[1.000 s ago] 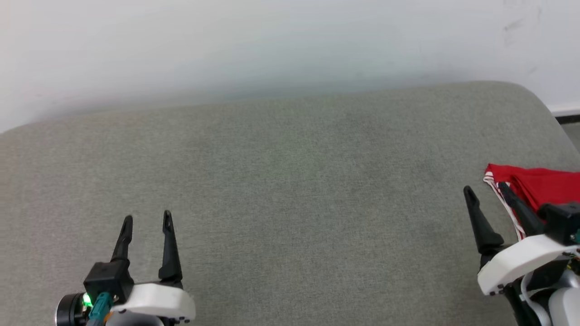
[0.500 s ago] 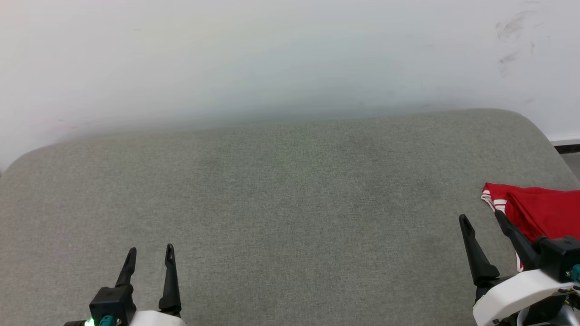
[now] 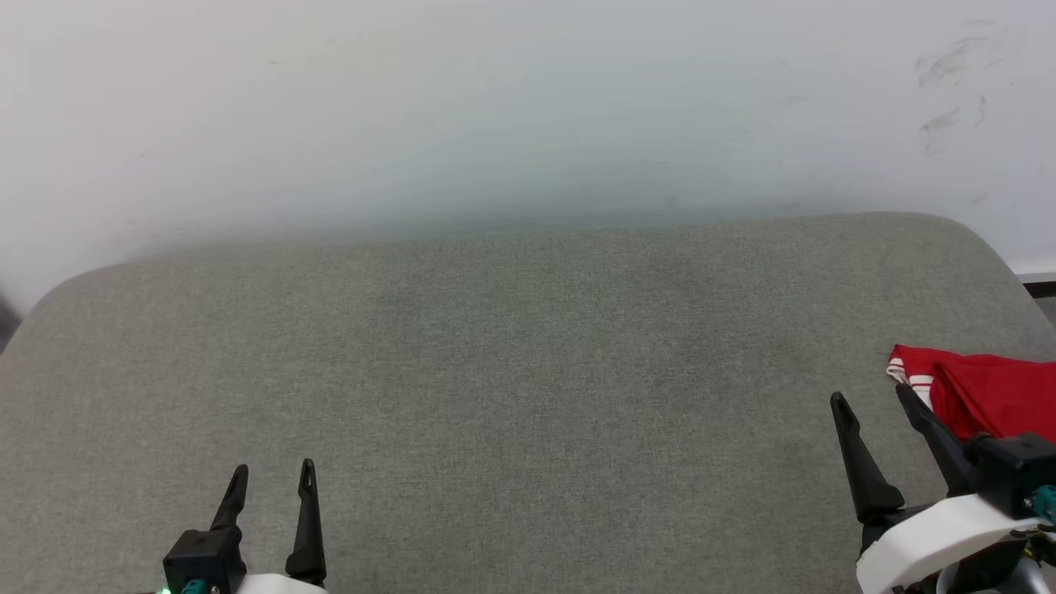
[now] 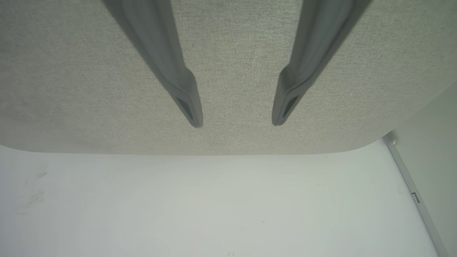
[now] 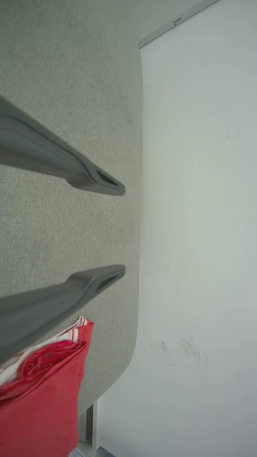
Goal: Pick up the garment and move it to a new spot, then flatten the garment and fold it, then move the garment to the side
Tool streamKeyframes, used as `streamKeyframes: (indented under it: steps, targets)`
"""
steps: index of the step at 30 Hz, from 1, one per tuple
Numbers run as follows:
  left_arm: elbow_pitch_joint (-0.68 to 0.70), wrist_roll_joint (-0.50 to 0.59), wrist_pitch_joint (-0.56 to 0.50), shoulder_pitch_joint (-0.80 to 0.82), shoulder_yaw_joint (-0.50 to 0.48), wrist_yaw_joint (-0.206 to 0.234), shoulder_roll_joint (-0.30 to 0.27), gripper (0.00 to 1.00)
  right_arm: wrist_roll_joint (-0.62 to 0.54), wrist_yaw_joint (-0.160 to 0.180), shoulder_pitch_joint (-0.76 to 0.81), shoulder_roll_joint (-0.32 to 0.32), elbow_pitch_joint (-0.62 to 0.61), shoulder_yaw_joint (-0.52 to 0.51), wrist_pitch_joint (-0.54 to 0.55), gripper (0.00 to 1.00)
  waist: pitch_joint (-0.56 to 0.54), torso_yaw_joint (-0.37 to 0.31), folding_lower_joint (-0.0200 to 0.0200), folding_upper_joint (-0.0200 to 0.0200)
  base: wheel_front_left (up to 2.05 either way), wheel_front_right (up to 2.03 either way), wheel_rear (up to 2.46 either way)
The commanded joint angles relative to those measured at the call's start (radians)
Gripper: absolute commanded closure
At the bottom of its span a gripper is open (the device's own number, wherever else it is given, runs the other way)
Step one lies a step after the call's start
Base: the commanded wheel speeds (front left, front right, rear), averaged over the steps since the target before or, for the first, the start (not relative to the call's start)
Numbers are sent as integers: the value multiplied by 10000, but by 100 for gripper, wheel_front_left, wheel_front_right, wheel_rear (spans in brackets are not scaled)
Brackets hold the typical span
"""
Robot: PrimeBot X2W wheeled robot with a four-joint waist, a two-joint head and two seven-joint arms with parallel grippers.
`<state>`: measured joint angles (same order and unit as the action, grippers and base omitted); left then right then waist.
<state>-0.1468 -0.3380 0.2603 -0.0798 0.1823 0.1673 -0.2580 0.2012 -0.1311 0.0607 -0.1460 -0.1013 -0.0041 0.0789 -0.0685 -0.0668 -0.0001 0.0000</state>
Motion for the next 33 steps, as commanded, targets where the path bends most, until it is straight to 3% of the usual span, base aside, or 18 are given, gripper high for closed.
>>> streamKeyframes:
  steps: [1,7,8,11,33]
  targets:
    - [-30,1,62,-17,-2,-31,-21,0,-53,8,81,-26,-84,21,-24,0,12,5,1,0,0,0,0]
    - [-136,-38,64,132,-11,-54,-32,0,-48,8,161,-16,-176,-25,-46,0,54,32,1,0,0,0,0]
    - [-131,-14,-1,41,7,-57,-1,100,1,0,21,-9,-137,-29,-3,100,54,33,1,0,0,0,0]
    - [-269,-173,-77,16,-13,-104,103,100,166,0,16,32,76,-46,13,100,62,40,1,0,0,0,0]
    - [-494,-4003,-1196,636,-922,-981,691,100,4431,1,-539,314,1083,-371,123,100,188,162,1,0,0,0,0]
